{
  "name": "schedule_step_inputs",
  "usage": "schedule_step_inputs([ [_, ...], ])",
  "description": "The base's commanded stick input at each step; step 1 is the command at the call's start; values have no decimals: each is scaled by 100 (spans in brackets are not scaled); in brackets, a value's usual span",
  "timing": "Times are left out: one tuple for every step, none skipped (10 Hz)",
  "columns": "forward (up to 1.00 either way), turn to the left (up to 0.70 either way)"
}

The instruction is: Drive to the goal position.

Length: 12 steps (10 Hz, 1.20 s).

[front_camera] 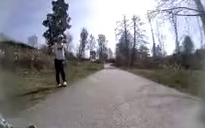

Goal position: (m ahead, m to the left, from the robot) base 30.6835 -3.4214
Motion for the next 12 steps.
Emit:
schedule_step_inputs([
  [100, 0],
  [100, 0],
  [100, 0],
  [100, 0],
  [100, 0],
  [100, 0],
  [100, 0],
  [100, 0],
  [100, 0],
  [100, 0],
  [100, 0],
  [100, 0],
])
